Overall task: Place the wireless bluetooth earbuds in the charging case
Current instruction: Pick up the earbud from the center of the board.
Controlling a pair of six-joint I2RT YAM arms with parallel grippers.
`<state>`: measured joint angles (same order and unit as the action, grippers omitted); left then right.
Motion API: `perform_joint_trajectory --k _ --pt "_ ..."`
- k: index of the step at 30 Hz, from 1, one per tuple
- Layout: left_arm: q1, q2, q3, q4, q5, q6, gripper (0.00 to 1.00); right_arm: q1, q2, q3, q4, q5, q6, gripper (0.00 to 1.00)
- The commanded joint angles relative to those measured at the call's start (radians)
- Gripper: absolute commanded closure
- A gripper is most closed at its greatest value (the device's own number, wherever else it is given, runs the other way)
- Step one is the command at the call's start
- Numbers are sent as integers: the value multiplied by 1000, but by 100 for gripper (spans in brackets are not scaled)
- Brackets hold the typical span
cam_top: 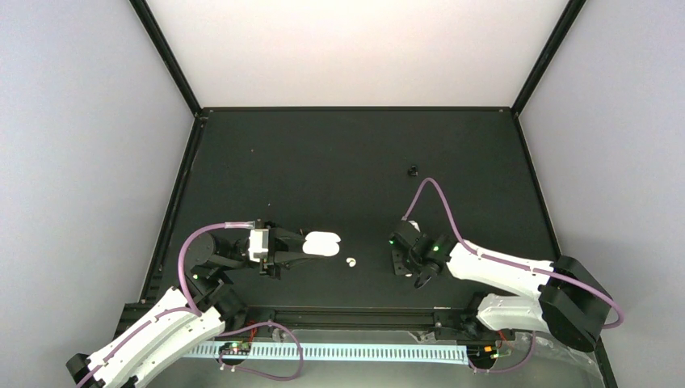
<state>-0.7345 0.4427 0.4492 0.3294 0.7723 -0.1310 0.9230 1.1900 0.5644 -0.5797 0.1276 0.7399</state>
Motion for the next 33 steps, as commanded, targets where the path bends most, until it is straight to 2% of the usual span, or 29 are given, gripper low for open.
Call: perform_joint_trajectory --k 1,23,28,33 --pt "-2 -4 23 -1 19 16 99 7 11 -25 -22 39 22 63" --pt "-3 -3 23 -1 18 16 98 7 -26 -32 -63 110 61 86" --pt "-1 -3 23 0 18 14 98 7 -38 -31 -78 122 76 98" --pt "-2 -3 23 0 19 14 98 7 -67 -21 -102 128 86 99"
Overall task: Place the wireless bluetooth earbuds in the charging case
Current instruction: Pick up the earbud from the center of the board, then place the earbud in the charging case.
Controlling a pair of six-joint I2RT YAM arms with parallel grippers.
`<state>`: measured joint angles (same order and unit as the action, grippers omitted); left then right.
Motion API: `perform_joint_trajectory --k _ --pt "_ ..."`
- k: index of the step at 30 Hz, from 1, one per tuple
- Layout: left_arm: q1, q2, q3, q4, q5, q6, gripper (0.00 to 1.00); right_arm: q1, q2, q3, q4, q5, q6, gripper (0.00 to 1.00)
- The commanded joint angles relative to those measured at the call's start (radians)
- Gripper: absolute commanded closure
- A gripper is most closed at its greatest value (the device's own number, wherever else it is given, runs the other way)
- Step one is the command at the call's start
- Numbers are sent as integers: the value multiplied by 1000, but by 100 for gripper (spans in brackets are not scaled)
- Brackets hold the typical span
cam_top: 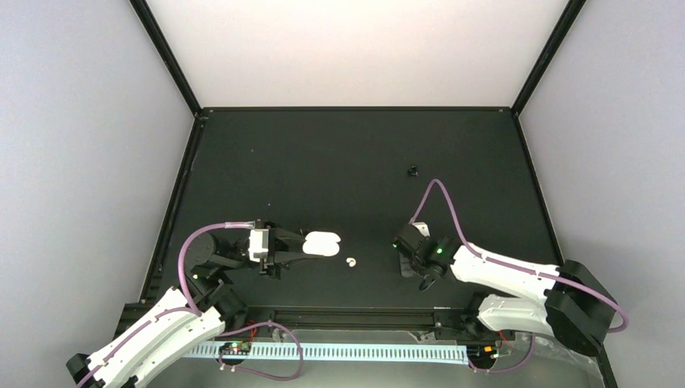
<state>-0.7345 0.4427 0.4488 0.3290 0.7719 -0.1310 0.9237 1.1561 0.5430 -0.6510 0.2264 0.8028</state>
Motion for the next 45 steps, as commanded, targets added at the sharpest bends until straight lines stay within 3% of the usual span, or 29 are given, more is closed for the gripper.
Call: perform_joint_trajectory --k 1,6,11,14,22,27,35,45 --pt "-1 -3 23 0 19 14 98 6 -46 11 -40 27 20 99" --pt "-2 1 22 1 20 13 98 6 -219 126 -71 -21 -98 99" --pt "-2 9 22 10 38 7 98 6 -385 292 -23 -371 -428 99" --pt "-3 11 18 23 50 0 98 34 -379 437 -134 -476 -534 99" --pt "-2 42 5 70 90 -25 98 290 -257 766 -384 -329 -688 99" --pt "-3 63 11 62 112 -11 98 446 -126 898 -441 -235 -731 99" --pt "-3 84 16 53 155 0 98 511 16 1043 -469 -140 -777 99" --pt "-8 125 43 24 193 6 98 516 86 1136 -500 -146 -818 99"
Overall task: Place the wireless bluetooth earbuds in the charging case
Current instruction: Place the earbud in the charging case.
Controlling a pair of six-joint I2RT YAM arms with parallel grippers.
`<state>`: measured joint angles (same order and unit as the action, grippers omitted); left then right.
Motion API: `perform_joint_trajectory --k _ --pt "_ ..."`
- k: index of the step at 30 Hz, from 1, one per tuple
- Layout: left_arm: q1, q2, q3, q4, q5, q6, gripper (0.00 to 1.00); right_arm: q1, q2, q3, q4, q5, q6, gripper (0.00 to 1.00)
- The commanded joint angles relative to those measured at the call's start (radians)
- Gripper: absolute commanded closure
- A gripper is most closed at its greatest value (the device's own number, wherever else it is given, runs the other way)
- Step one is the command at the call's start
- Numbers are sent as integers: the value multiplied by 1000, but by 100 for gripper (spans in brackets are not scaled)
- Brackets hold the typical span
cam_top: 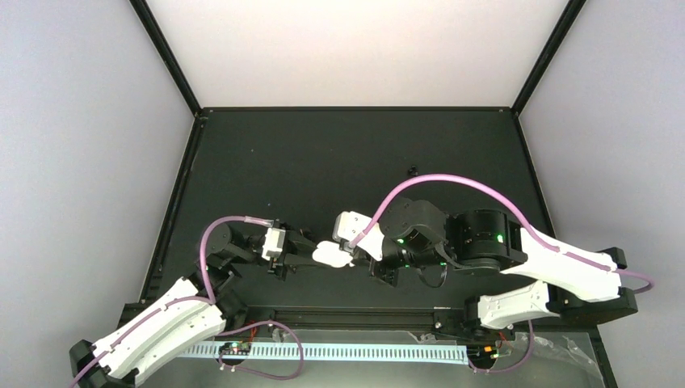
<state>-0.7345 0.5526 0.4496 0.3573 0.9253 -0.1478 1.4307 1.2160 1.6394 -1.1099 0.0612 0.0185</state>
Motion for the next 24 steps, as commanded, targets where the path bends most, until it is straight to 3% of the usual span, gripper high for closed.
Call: perform_joint_trajectory --k 1,24 --pt "-8 18 43 -6 40 25 98 10 34 46 -45 17 -35 99" --pt "-13 16 48 -27 35 37 98 24 94 37 -20 54 -44 99"
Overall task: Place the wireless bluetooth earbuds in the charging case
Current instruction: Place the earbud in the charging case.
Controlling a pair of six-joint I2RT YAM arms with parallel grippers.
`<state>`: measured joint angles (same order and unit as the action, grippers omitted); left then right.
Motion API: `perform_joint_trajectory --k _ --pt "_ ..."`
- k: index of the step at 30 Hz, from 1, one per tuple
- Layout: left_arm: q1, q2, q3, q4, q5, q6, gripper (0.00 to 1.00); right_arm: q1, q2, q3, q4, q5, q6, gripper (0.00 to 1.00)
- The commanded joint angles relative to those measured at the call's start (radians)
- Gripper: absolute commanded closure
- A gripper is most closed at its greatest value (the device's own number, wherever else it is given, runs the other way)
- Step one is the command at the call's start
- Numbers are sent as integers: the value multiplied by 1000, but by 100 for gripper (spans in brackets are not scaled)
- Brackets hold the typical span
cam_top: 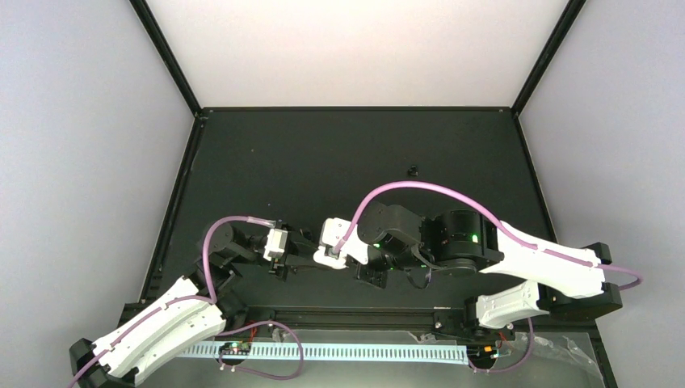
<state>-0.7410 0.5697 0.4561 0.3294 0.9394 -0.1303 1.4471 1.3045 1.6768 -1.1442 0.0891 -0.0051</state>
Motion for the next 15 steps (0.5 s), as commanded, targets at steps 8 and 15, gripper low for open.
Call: perform_joint_trajectory --k 8,15 --pt "-10 -1 42 3 24 20 99 8 17 -1 33 35 -25 99" --pt "-12 -4 42 3 24 18 98 7 26 -9 46 37 -27 99"
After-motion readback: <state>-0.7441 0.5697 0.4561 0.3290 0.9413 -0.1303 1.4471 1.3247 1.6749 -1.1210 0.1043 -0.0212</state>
